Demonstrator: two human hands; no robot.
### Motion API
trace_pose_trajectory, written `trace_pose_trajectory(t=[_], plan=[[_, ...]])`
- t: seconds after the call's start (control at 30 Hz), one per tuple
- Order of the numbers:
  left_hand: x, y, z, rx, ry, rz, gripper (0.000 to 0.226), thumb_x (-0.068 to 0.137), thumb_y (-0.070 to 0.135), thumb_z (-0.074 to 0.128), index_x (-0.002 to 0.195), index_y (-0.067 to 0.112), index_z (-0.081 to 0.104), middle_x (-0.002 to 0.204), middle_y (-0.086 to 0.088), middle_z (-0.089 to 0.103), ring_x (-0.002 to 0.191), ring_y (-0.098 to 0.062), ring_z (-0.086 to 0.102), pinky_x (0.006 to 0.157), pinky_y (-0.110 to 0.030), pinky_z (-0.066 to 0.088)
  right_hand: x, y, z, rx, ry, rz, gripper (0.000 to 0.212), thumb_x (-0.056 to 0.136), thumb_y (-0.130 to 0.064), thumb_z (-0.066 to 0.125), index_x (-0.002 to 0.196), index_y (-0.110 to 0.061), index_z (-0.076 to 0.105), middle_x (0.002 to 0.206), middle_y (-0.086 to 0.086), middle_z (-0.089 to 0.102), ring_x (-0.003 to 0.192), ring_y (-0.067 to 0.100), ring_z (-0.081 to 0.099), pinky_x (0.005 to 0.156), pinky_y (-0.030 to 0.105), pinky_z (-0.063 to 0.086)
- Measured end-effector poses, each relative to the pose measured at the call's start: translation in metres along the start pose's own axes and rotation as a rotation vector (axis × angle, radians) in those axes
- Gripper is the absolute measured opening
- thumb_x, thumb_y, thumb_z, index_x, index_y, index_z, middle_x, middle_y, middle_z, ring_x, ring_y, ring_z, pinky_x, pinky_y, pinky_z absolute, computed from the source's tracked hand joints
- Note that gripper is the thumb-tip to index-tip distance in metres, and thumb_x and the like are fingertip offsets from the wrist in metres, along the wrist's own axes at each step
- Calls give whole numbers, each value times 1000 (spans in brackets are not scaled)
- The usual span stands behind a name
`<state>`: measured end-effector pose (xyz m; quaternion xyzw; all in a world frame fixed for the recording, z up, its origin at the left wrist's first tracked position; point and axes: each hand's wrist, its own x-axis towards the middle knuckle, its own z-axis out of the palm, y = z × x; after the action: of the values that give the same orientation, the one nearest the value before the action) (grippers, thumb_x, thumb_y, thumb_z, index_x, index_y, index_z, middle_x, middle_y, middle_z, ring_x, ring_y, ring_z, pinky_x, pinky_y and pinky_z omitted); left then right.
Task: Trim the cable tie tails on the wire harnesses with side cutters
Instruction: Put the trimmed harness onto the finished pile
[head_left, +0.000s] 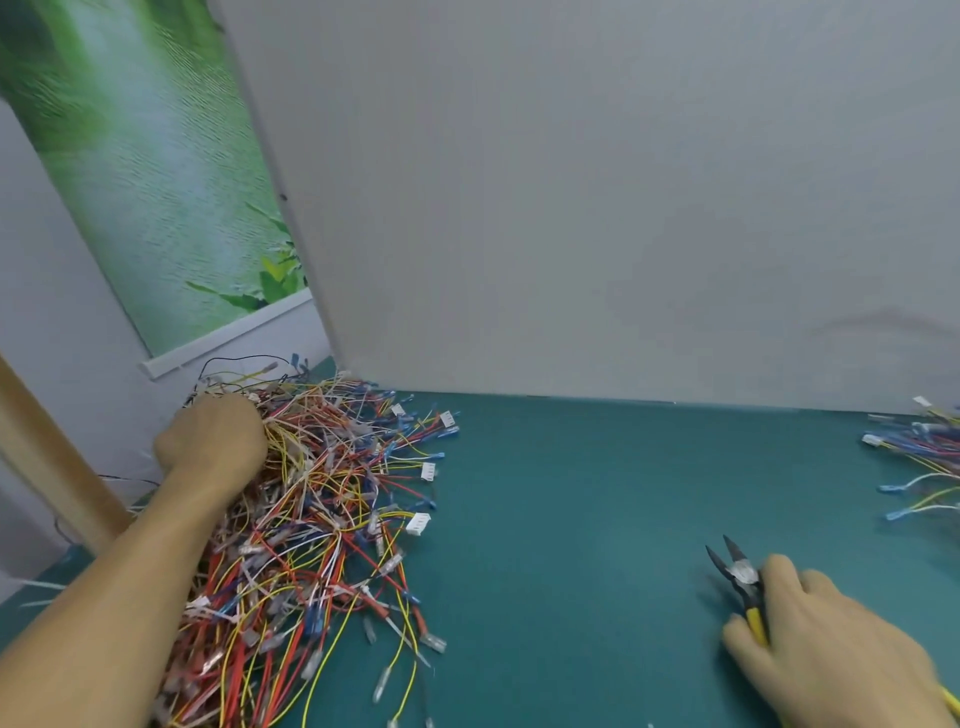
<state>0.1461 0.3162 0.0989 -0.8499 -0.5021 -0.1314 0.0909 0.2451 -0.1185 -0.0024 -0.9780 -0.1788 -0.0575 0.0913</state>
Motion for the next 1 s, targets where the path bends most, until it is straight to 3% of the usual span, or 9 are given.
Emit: trace_pose_trajectory(t=[0.2, 0.3, 0.4, 0.47, 0.57, 0.67, 0.8, 0.93, 1.0], plan=[[0, 11, -27, -233, 95, 37, 4, 83, 0, 50, 82, 1, 54, 93, -23, 61, 77, -35, 53, 64, -37, 41, -1, -2, -1, -2, -9, 14, 25, 87, -52, 30, 87, -27, 28, 90, -9, 42, 91, 15, 55, 63, 27, 38], [5, 18, -40, -384, -65, 41, 24, 93, 16, 55, 84, -5, 63, 90, -23, 66, 77, -33, 58, 69, -39, 46, -1, -2, -1, -7, -1, 12, 26, 87, -52, 30, 85, -26, 27, 87, -11, 41, 86, 14, 54, 61, 26, 37], [2, 25, -46, -521, -232, 41, 40, 92, 34, 62, 89, -6, 69, 73, -23, 64, 58, -25, 53, 69, -42, 51, -1, 0, -1, 5, -19, 15, 27, 87, -53, 29, 83, -26, 26, 87, -10, 41, 84, 15, 53, 63, 27, 39], [0, 23, -60, -589, -118, 75, 29, 91, 33, 63, 90, 5, 72, 73, -16, 66, 55, -22, 52, 60, -36, 48, -1, 0, -2, 10, -26, 18, 27, 86, -53, 29, 82, -27, 26, 86, -10, 42, 83, 15, 53, 62, 28, 38], [-2, 21, -81, -729, 216, 163, 34, 84, 46, 57, 76, 16, 70, 67, -10, 64, 54, -29, 56, 61, -40, 51, 2, 0, 1, 10, -19, 20, 26, 85, -53, 30, 82, -27, 26, 86, -10, 42, 82, 15, 52, 62, 28, 37], [-4, 31, -81, -731, 203, 225, 34, 85, 41, 57, 77, 11, 71, 84, -19, 70, 57, -30, 56, 63, -36, 46, 1, 2, 2, -8, -42, 40, 25, 85, -52, 30, 83, -28, 23, 87, -9, 41, 82, 17, 51, 63, 29, 37], [-8, 40, -94, -864, 348, 249, 51, 79, 55, 46, 79, 7, 63, 69, -17, 63, 69, -40, 59, 69, -50, 53, 1, 1, 4, -4, -24, 23, 23, 85, -51, 30, 84, -29, 25, 86, -9, 41, 81, 17, 51, 61, 29, 35], [-15, 64, -98, -853, 337, 255, 35, 84, 35, 58, 85, 3, 72, 82, -22, 69, 76, -36, 64, 71, -43, 50, -1, 3, 2, -21, -47, 45, 23, 85, -51, 30, 83, -29, 24, 85, -10, 41, 81, 17, 51, 60, 29, 34], [-21, 71, -104, -913, 407, 277, 37, 82, 39, 54, 80, 4, 68, 71, -21, 65, 69, -39, 62, 65, -45, 51, 2, 1, 3, -23, -27, 39, 24, 85, -52, 31, 84, -29, 24, 85, -10, 41, 81, 16, 51, 59, 29, 33]])
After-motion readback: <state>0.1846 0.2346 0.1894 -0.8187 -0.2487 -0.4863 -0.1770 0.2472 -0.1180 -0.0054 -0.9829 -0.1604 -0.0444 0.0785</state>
